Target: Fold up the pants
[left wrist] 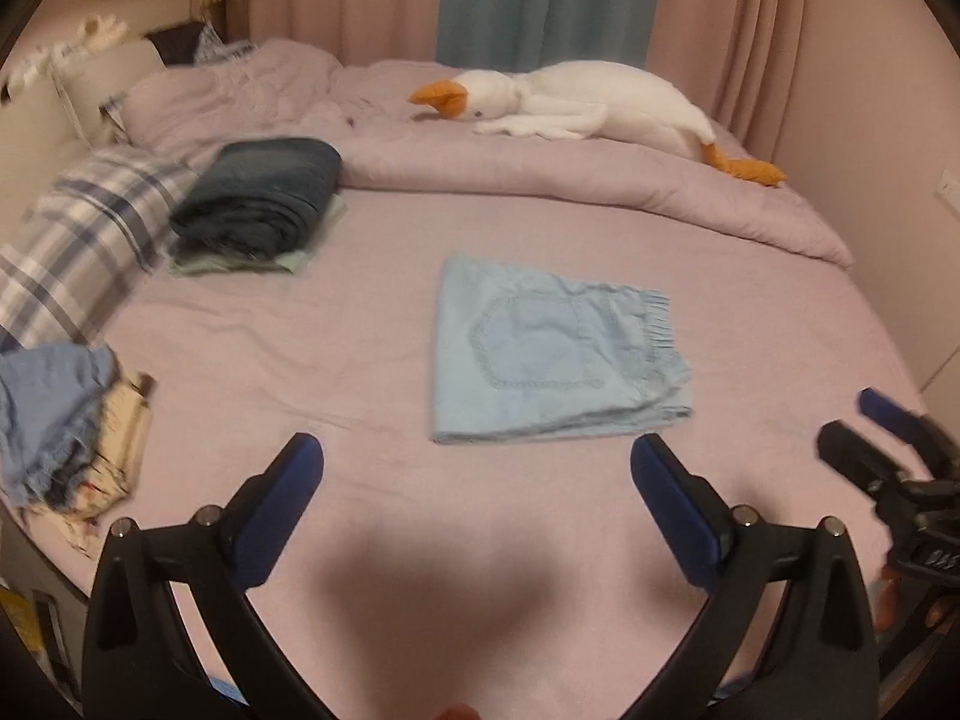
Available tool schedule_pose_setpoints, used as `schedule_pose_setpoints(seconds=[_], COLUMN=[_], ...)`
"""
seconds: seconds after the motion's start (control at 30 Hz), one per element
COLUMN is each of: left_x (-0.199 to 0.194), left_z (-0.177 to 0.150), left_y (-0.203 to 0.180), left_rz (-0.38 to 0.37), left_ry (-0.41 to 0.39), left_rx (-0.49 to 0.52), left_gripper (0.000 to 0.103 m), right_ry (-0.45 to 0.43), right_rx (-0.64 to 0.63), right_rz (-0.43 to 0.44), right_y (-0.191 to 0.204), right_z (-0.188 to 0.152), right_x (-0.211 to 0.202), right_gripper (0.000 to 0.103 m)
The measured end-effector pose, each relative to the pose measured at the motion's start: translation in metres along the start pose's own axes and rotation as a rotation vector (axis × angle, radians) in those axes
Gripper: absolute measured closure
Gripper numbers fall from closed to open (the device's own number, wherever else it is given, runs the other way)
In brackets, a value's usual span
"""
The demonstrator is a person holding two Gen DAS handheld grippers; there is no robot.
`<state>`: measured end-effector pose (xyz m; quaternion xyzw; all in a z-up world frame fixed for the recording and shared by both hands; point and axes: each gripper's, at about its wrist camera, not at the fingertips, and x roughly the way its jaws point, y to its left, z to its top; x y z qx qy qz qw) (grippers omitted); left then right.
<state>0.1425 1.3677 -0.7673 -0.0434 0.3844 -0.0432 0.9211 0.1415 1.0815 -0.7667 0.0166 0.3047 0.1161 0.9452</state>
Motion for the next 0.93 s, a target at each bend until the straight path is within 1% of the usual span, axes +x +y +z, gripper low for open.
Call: schedule_pose_setpoints(seconds=[0.03, 0.13, 0.27, 0.4, 0.63, 0.93], left_x=[0.000, -0.002, -0.006, -0.012, -0.017, -0.016], left_z=[-0.001, -0.003, -0.005, -0.009, -0.008, -0.007], left_y=[0.001, -0.003, -0.011, -0.019, -0.016, -0.022], left_rz=[-0.020, -0.025, 0.024, 0.048, 0.036, 0.032], left_ry=[0.010, 0.020, 0.023, 0.007, 0.008, 0.014], left_rx=[-0.015, -0.024, 0.004, 0.027, 0.012, 0.023], left_gripper=[0.000, 0.000, 0.000, 0.000, 0.000, 0.000], right_ry=[0.002, 0.000, 0.014, 0.021, 0.010, 0.012], right_rx=[0.002, -0.003, 0.003, 0.007, -0.006, -0.006], right_rz=[0.000, 0.002, 0.004, -0.004, -0.005, 0.000], right_y=[0.000, 0.003, 0.003, 0.004, 0.011, 0.012], right_z=[-0.001, -0.006, -0.009, -0.012, -0.011, -0.011], right_x=[-0.002, -0.006, -0.007, -0.009, -0.015, -0.015], right_gripper=[0.001, 0.001, 0.001, 0.001, 0.001, 0.001])
